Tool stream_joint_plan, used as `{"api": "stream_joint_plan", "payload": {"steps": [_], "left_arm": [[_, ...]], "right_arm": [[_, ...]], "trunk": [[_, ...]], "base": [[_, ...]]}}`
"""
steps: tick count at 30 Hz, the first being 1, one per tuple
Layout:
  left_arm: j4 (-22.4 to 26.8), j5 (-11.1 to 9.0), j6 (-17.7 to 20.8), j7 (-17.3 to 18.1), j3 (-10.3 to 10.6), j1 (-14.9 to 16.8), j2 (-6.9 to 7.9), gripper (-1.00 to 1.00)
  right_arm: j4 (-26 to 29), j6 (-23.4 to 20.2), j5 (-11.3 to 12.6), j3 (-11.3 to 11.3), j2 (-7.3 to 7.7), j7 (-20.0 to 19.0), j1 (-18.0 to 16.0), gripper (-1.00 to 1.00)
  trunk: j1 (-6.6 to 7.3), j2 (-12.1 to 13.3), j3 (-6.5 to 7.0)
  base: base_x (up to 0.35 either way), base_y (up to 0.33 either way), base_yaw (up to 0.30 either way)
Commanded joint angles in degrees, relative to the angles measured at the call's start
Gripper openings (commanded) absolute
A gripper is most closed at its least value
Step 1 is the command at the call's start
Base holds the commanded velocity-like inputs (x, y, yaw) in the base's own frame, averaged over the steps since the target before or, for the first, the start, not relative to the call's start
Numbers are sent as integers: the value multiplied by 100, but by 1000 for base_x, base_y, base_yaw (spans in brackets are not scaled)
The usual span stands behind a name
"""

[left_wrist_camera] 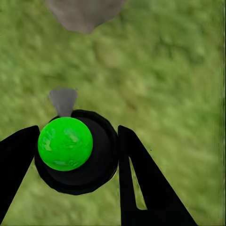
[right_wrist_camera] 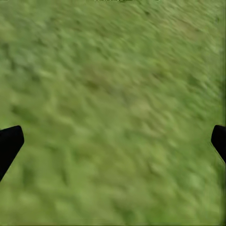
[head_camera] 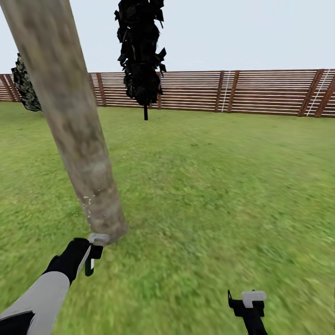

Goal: In the garden, pick up the pesticide atomizer on the floor and spray pesticide onto both trees until each tree trunk is fully covered.

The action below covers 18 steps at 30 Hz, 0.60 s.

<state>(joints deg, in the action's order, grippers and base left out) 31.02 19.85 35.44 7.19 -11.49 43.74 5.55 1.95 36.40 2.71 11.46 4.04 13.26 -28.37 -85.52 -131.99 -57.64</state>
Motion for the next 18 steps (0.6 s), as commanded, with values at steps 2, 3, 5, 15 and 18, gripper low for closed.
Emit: {"api": "stream_joint_plan", "payload": {"steps": [2, 3, 5, 15, 18], "left_arm": [[14, 63, 27, 48, -37, 3, 18, -100], [16, 63, 31, 47, -41, 3, 35, -100], [18, 63, 29, 46, -37, 3, 26, -100], [26, 27, 31, -369, -53, 3, 1, -100], [19, -253, 25, -519, -57, 3, -2, -100]], "right_arm": [[-1, 7, 27, 49, 0, 26, -2, 100], [-1, 7, 27, 49, 0, 26, -2, 100], [-1, 7, 27, 49, 0, 28, -2, 100], [-1, 7, 27, 49, 0, 28, -2, 100], [-1, 7, 27, 49, 0, 28, -2, 100]], "trunk": [[-1, -2, -5], [-1, -2, -5], [-1, -2, -5], [-1, -2, -5], [-1, -2, -5]], "base": [[179, -243, 0], [166, -243, 0], [121, -259, 70], [109, -272, 270], [146, -269, 157]]}}
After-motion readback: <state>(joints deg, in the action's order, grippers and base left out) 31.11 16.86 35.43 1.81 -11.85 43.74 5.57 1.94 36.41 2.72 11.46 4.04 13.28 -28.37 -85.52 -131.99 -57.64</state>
